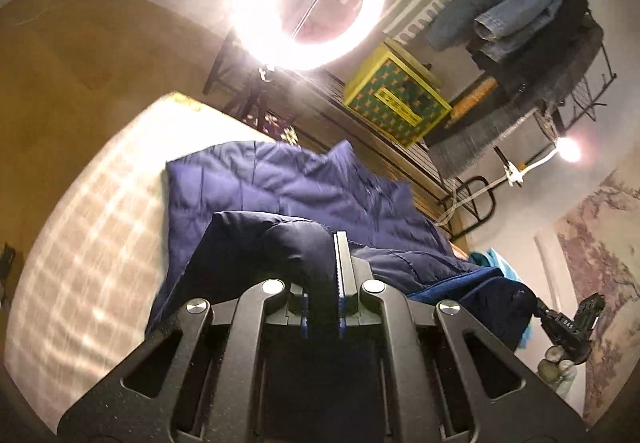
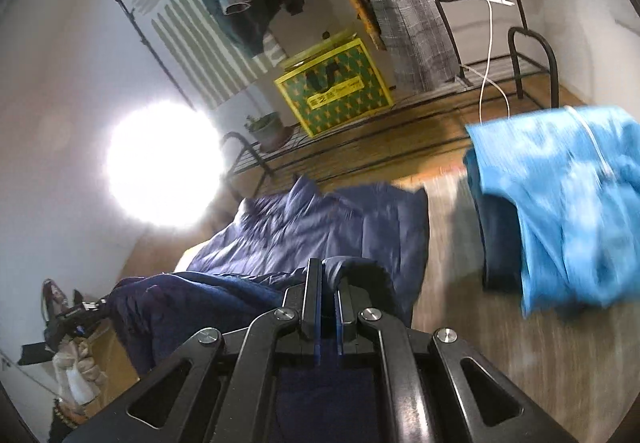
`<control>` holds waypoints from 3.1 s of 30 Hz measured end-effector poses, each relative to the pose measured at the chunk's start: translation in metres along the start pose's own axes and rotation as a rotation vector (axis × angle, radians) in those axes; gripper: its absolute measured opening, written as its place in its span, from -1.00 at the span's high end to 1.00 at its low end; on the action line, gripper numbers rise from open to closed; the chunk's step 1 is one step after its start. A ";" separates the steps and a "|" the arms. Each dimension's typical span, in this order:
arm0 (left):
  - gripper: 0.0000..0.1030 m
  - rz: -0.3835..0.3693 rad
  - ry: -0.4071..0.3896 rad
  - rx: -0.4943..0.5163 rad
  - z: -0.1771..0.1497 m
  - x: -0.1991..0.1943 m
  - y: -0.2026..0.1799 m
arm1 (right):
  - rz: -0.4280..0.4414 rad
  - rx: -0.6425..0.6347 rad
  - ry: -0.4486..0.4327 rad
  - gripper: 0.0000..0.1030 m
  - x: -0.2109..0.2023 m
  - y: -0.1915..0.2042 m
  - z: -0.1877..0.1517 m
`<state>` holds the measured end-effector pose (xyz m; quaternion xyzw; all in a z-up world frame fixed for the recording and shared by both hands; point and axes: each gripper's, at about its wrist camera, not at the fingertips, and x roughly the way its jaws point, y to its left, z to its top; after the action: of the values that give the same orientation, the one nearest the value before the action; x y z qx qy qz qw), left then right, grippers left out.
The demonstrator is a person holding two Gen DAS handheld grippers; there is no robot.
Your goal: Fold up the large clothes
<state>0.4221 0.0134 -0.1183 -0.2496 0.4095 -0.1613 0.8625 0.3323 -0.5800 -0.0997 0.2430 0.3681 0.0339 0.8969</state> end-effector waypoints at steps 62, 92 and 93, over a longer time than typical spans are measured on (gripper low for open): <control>-0.11 0.322 0.046 0.358 0.045 0.191 -0.035 | -0.351 -0.310 0.176 0.03 0.231 -0.033 0.033; -0.06 0.198 0.086 0.683 -0.099 0.177 -0.153 | -0.137 0.197 0.162 -0.56 0.039 -0.072 -0.124; -0.05 0.205 0.090 0.686 -0.103 0.183 -0.155 | -0.115 0.229 0.175 -0.57 0.042 -0.076 -0.131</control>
<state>0.4420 -0.2328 -0.2012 0.1043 0.3921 -0.2128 0.8889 0.2650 -0.5834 -0.2419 0.3184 0.4598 -0.0387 0.8281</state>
